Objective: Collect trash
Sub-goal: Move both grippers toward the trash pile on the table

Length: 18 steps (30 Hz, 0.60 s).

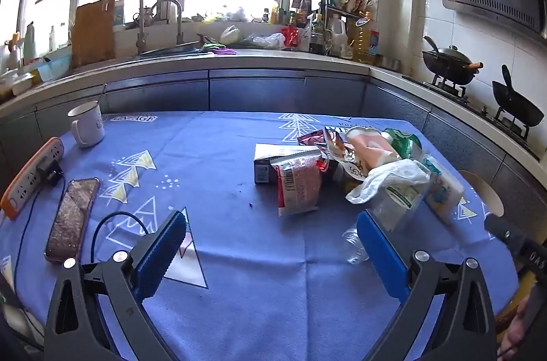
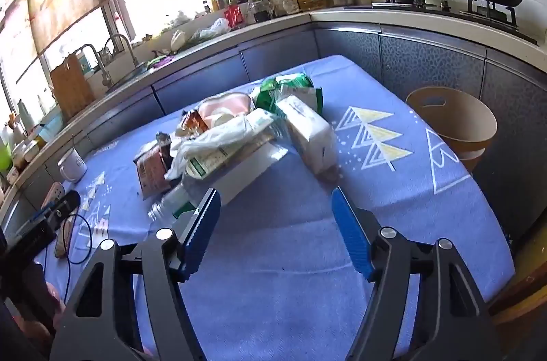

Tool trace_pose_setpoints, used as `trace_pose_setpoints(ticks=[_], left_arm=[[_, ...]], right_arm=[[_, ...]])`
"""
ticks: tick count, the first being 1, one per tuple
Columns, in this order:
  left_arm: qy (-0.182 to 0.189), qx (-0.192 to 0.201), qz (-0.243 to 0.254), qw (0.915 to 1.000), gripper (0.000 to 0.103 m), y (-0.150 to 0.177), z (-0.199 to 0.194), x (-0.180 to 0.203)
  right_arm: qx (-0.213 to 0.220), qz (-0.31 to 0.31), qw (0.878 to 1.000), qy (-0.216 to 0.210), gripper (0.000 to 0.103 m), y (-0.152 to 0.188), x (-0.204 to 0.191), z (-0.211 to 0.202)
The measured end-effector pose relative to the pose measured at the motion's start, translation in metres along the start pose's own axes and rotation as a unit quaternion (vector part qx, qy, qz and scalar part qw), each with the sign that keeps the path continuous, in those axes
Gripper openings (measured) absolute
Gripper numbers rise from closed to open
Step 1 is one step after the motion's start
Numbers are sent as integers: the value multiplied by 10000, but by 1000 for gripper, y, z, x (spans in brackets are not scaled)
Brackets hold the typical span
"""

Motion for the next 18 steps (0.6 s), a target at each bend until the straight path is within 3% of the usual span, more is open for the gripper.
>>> trace_pose_setpoints(ticks=[6, 11, 15, 18], left_arm=[[-307, -626, 259, 9972, 100, 7, 17, 5], [-370, -499, 157, 9979, 100, 14, 22, -8], [-543, -124, 4, 9984, 100, 14, 22, -20], [-470, -168, -159, 9986, 96, 14, 25, -31]], right_arm=[[119, -518, 9984, -169, 67, 4, -27, 10], [273, -876, 9957, -101, 67, 13, -33, 11], [234, -836, 9962, -84, 67, 14, -26, 15], [119, -729, 9972, -95, 67, 14, -18, 21]])
Point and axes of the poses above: each gripper's, at about its wrist camera, not at the fingertips, and z roughly the way its jaws point, x to its right, y to its underside, the point moved 2 cm from there along z, roughly the way its jaws point, and after that the axes turned 10 degrees about -z, right-handed, at the moved point
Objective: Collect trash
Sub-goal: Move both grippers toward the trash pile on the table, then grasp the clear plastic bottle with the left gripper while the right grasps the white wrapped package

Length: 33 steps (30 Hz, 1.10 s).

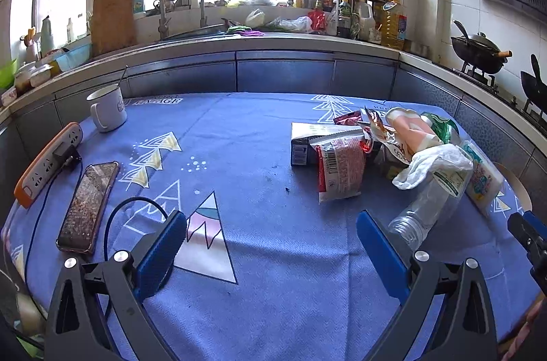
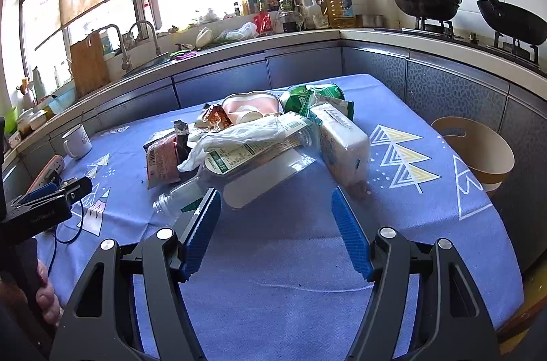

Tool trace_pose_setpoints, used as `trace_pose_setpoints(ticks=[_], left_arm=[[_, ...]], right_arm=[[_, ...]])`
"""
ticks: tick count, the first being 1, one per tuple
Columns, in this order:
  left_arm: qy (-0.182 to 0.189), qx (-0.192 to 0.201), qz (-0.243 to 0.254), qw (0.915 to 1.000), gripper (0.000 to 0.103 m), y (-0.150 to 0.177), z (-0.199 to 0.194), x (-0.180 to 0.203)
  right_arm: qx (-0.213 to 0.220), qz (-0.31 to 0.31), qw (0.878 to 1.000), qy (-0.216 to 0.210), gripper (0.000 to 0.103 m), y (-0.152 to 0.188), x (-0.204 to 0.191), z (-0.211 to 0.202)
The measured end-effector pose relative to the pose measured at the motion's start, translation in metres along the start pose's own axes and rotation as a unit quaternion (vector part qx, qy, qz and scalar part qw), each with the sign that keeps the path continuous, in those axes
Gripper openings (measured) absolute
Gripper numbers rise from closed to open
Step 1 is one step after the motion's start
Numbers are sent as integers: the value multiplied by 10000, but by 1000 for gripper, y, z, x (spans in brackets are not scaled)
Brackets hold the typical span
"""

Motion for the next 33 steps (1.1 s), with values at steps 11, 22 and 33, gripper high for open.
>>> trace_pose_setpoints(ticks=[11, 22, 33], left_arm=[[796, -1036, 955, 9868, 96, 2, 37, 70], [1076, -1182, 1779, 9710, 97, 21, 76, 130], [1277, -1318, 2270, 9564, 51, 33, 72, 143]], right_arm=[[-455, 444, 9973, -372, 35, -7, 29, 32], [-286, 345, 9978, 481, 66, -35, 83, 49], [-715, 34, 9969, 322, 32, -36, 75, 96]])
Point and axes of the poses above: each gripper's, at about its wrist camera, not at the fingertips, and z roughly the way its jaws point, x to its right, y to its underside, the point moved 2 cm from there along z, roughly the way its jaws point, and after that the axes turned 10 degrees about -z, right-handed, at the moved point
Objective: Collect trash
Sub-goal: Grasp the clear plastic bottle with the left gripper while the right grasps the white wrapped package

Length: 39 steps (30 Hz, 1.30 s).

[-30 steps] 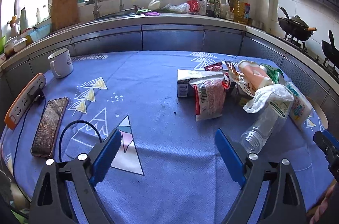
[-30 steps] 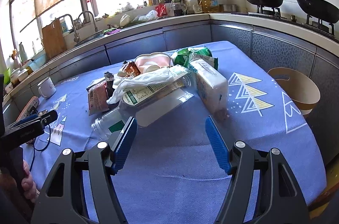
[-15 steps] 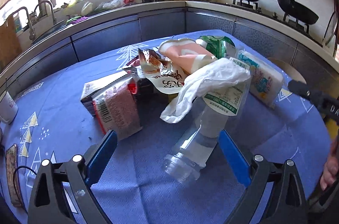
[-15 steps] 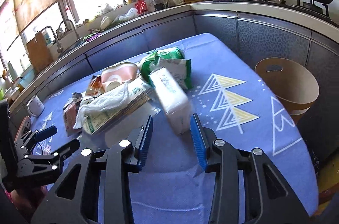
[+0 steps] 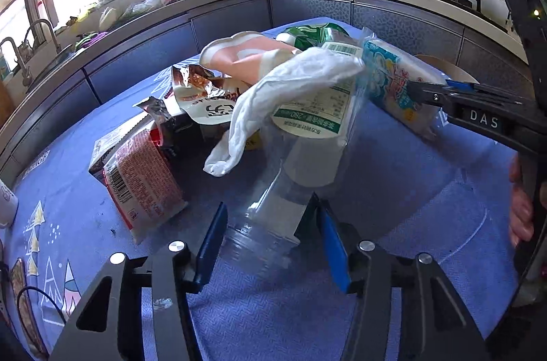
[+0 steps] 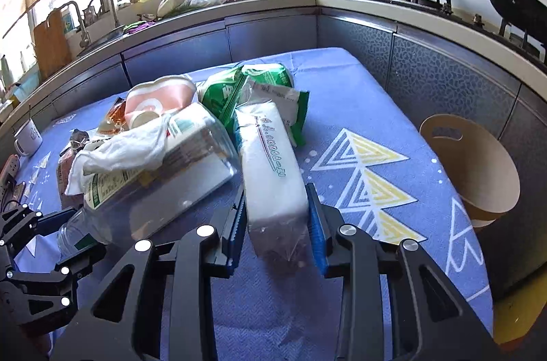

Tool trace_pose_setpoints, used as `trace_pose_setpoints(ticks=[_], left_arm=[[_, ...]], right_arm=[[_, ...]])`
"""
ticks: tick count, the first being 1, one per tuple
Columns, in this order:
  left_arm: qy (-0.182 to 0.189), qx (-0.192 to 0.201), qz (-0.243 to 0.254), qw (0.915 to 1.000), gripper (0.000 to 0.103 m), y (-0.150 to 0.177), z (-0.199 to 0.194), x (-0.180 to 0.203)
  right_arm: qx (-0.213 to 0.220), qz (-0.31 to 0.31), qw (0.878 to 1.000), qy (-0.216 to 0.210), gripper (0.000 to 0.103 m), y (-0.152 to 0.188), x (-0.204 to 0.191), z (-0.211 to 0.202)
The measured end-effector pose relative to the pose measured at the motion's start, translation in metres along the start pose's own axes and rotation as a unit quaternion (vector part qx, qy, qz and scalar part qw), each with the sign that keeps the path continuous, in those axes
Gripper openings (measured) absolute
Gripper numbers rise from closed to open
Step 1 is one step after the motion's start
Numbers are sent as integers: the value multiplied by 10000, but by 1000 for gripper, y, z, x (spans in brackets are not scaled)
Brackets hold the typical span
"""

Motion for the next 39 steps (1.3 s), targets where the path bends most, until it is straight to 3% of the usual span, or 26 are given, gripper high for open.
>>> trace_pose_setpoints(ticks=[8, 15, 16, 17, 18, 22, 34, 39], left_arm=[[499, -21, -16, 9988, 44, 36, -33, -10], [581, -30, -87, 9983, 44, 58, -54, -23], [533, -14, -86, 9985, 50, 60, -56, -24], [452, 12, -84, 9989, 76, 60, -57, -23], [357, 86, -104, 9993, 95, 59, -59, -24], [359, 279, -130, 9989, 94, 52, -67, -24], [393, 222, -87, 9989, 94, 33, -48, -5], [328, 140, -51, 9993, 86, 36, -43, -1]], right_arm=[[84, 207, 9993, -288, 31, 33, -25, -39], [-39, 100, 9991, -415, 31, 53, -55, -48], [-52, 93, 9991, -412, 33, 53, -57, -49], [-58, 98, 9991, -405, 34, 54, -58, -49], [-71, 104, 9991, -411, 34, 54, -60, -50], [-75, 131, 9991, -399, 37, 55, -57, -52], [-41, 334, 9989, -330, 51, 58, -45, -56], [-74, 332, 9989, -333, 54, 57, -44, -52]])
Point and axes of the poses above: each gripper's, at about its wrist camera, not at the fingertips, and z roughly the way its jaws point, x to its right, y to its underside, the point moved 2 cm from there along z, roughly the way its jaws point, and after that the axes turned 10 degrees about -z, right-handed, at the moved point
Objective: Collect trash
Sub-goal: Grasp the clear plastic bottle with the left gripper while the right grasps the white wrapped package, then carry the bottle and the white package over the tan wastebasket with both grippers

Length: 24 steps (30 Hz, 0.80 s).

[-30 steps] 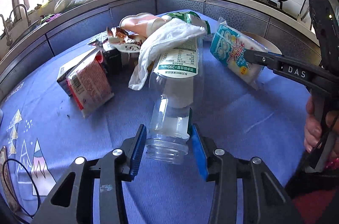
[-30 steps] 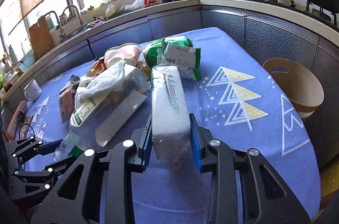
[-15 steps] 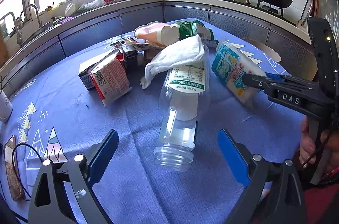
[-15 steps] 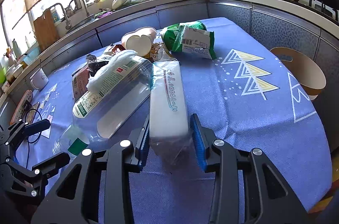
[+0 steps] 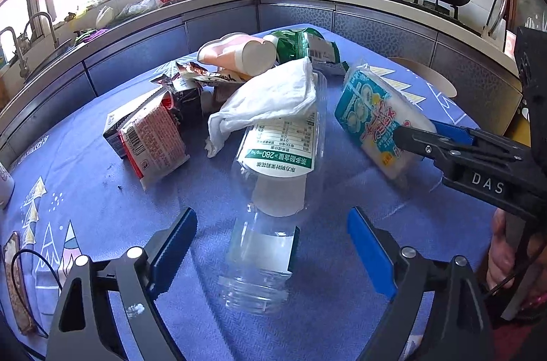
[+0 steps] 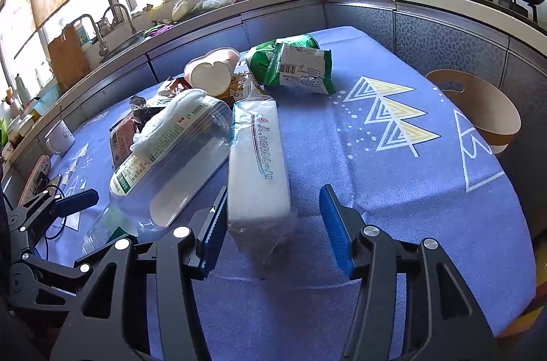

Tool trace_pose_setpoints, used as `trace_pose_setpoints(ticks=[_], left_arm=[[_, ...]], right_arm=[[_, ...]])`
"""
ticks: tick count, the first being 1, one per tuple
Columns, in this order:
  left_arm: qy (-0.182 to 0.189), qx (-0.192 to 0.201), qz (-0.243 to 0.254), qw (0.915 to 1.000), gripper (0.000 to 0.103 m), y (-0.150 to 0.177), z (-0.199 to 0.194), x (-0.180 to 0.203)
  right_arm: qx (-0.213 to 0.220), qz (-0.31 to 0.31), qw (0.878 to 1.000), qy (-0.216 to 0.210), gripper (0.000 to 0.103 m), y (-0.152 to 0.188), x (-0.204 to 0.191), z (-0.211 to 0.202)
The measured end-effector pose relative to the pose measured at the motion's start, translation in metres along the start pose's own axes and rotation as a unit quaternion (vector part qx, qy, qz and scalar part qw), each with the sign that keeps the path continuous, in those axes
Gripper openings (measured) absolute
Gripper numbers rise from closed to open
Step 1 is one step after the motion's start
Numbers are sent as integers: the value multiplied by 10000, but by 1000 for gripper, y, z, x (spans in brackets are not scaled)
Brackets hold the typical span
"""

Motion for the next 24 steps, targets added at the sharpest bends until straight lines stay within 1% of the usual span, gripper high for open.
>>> trace_pose_setpoints(ticks=[1, 2, 3, 4, 6, 9, 10, 11, 14, 16, 18, 19, 22, 24], left_arm=[[7, -47, -28, 10000, 85, 1, 2, -1], [13, -81, -55, 10000, 81, 2, 4, -3], [28, -128, -90, 9999, 74, 3, 6, -4], [56, -175, -117, 9998, 70, 3, 7, -6], [109, -241, -146, 9995, 56, 5, 10, -9], [243, -296, -174, 9991, 45, 9, 10, -11], [292, -304, -157, 9990, 44, 10, 9, -10], [332, -308, -115, 9989, 43, 11, 8, -10], [450, -342, 13, 9984, 41, 17, 2, -8], [702, -349, -62, 9969, 41, 19, -5, -11], [1061, -297, -241, 9936, 41, 20, -15, -18], [1226, -211, -358, 9916, 41, 20, -22, -23], [1494, 38, -688, 9864, 41, 18, -38, -38], [1596, 205, -917, 9827, 41, 17, -48, -49]], right_arm=[[-5, -18, 10000, -1, 54, 0, -1, 1], [-10, -50, 10000, 3, 55, -1, -2, 2], [-13, -84, 10000, 7, 55, -2, -3, 3], [-11, -112, 9999, 13, 56, -3, -4, 3], [6, -168, 9999, 34, 56, -5, -6, 5], [28, -246, 9997, 49, 55, -7, -10, 6], [40, -270, 9996, 36, 46, -8, -12, 5], [44, -306, 9995, 12, 31, -8, -13, 4], [123, -358, 9993, 13, 30, -10, -15, -1], [266, -373, 9989, -28, 30, -12, -17, -9], [444, -467, 9979, -108, 30, -16, -23, -18], [506, -521, 9973, -144, 30, -17, -26, -21], [665, -649, 9953, -284, 30, -21, -35, -30], [726, -707, 9943, -319, 30, -24, -40, -34]])
Point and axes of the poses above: each gripper's, at about its wrist camera, not at the fingertips, and z roughly the way its jaws point, x to its right, y to its underside, the point moved 2 cm from there along z, roughly the way its jaws point, and after that the axes turned 10 degrees about -z, right-handed, at the moved point
